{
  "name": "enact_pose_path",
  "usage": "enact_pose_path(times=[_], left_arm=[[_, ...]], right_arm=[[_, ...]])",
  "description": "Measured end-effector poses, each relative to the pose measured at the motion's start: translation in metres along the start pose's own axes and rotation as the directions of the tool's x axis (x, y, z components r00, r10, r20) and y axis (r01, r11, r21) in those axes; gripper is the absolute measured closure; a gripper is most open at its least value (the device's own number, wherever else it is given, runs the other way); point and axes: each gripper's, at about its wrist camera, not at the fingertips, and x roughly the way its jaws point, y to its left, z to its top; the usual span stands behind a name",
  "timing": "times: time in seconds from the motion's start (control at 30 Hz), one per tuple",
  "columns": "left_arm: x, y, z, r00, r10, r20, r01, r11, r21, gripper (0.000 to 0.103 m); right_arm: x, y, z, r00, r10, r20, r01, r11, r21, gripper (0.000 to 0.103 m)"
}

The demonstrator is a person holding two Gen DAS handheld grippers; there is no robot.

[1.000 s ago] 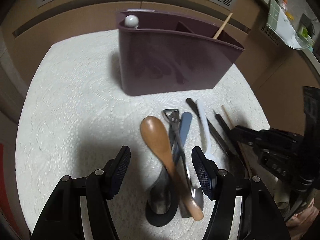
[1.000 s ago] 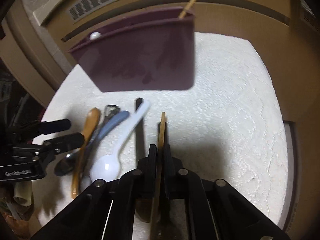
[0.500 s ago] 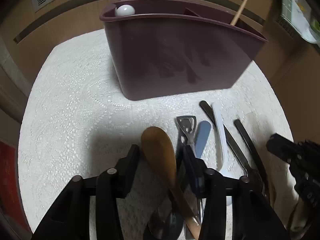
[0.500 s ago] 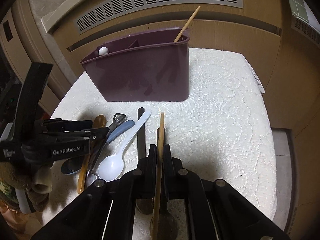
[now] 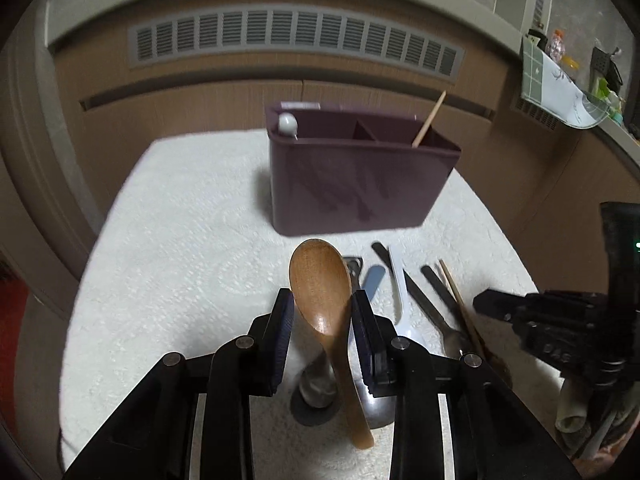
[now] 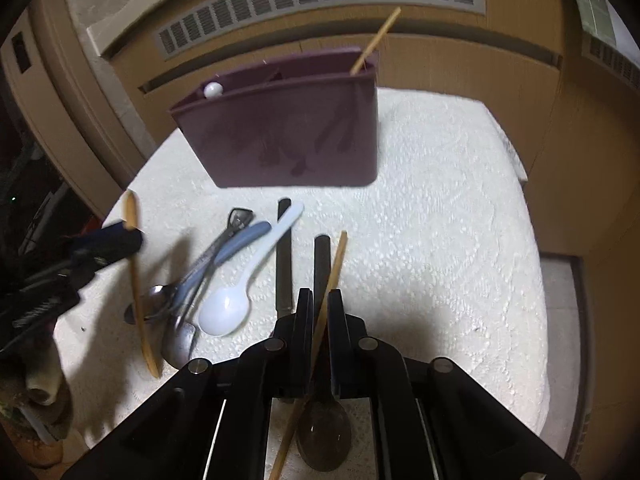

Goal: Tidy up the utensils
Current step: 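Lift both spoons over the maroon caddy and open both tools to drop them in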

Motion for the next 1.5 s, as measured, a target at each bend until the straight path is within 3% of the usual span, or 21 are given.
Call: enact_pose_path(times=[0.07, 0.17, 0.23, 0.57, 1.1, 1.2, 1.27, 1.33, 1.43, 1.5], left_arm=[[-0.005, 0.000, 0.003, 1.000, -0.008, 0.014, 0.008, 1.000, 0.003, 0.072], [-0.006, 0.002, 0.004, 1.000, -0.022, 0.016, 0.022, 1.000, 0.001, 0.072], [-0.005, 0.002, 0.003, 0.999, -0.031, 0.016, 0.031, 0.999, -0.007, 0.072], [-0.028, -0.001, 0.011, 0.996, -0.048, 0.075, 0.048, 0.999, -0.006, 0.072], [-0.057, -0.009, 0.034, 0.988, -0.036, 0.150, 0.033, 0.999, 0.024, 0.072], [-0.073, -0.013, 0.054, 0.980, -0.052, 0.193, 0.043, 0.998, 0.048, 0.072], [-0.091, -0.015, 0.077, 0.965, -0.056, 0.257, 0.039, 0.997, 0.071, 0.072], [-0.107, -0.018, 0.097, 0.948, -0.057, 0.314, 0.030, 0.996, 0.090, 0.072], [-0.123, -0.018, 0.130, 0.919, -0.065, 0.389, 0.024, 0.994, 0.110, 0.072], [-0.125, -0.017, 0.145, 0.908, -0.069, 0.412, 0.023, 0.993, 0.117, 0.072]], right_arm=[[0.011, 0.000, 0.005, 1.000, -0.010, -0.011, 0.010, 1.000, 0.018, 0.094], [0.035, 0.003, 0.012, 0.997, -0.049, -0.056, 0.050, 0.999, 0.018, 0.082], [0.035, 0.009, 0.013, 0.996, -0.078, -0.039, 0.077, 0.997, -0.011, 0.092], [-0.039, 0.021, 0.013, 0.992, -0.015, 0.127, 0.021, 0.999, -0.046, 0.092], [-0.092, 0.031, 0.028, 0.968, 0.027, 0.248, -0.011, 0.998, -0.068, 0.092], [-0.118, 0.034, 0.045, 0.951, 0.034, 0.308, -0.007, 0.996, -0.089, 0.092], [-0.144, 0.039, 0.063, 0.926, 0.029, 0.376, 0.013, 0.994, -0.110, 0.092], [-0.174, 0.045, 0.085, 0.887, 0.028, 0.461, 0.040, 0.990, -0.137, 0.092], [-0.199, 0.051, 0.115, 0.855, 0.037, 0.518, 0.053, 0.986, -0.159, 0.092], [-0.205, 0.053, 0.130, 0.843, 0.035, 0.537, 0.063, 0.984, -0.164, 0.092]])
